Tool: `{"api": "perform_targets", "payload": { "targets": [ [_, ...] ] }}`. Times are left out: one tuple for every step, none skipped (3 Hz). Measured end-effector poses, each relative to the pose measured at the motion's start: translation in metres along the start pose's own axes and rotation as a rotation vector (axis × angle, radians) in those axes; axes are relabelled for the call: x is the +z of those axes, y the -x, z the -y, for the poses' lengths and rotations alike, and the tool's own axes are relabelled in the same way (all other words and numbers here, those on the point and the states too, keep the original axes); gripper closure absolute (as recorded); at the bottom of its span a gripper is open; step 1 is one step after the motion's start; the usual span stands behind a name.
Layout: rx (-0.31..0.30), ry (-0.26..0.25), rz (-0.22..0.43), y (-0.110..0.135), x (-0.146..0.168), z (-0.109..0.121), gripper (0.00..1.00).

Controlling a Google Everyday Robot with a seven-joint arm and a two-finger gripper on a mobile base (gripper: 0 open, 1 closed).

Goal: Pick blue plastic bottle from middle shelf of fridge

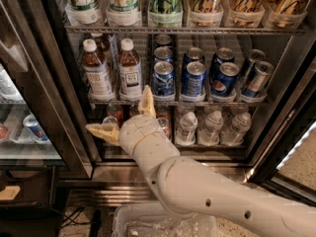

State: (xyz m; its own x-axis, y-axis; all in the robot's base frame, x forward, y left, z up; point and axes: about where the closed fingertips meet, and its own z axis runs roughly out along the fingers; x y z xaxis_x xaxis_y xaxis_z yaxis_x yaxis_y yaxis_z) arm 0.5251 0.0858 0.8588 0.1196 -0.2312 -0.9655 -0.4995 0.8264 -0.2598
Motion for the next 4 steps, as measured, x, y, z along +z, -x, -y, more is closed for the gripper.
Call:
{"api": "perform_targets", "payload": {
  "targets": [
    [0.005, -0.014, 0.001, -0.001, 0.002, 0.000, 0.00],
    [-0.003, -0.062, 0.002, -0.002, 0.009, 0.001, 0.00],
    [-0.015, -0.133, 0.014, 0.000, 0.019, 0.008, 0.00],
    [-0.028, -0.188, 0.029, 0.003, 0.027, 0.014, 0.17]
  ]
}}
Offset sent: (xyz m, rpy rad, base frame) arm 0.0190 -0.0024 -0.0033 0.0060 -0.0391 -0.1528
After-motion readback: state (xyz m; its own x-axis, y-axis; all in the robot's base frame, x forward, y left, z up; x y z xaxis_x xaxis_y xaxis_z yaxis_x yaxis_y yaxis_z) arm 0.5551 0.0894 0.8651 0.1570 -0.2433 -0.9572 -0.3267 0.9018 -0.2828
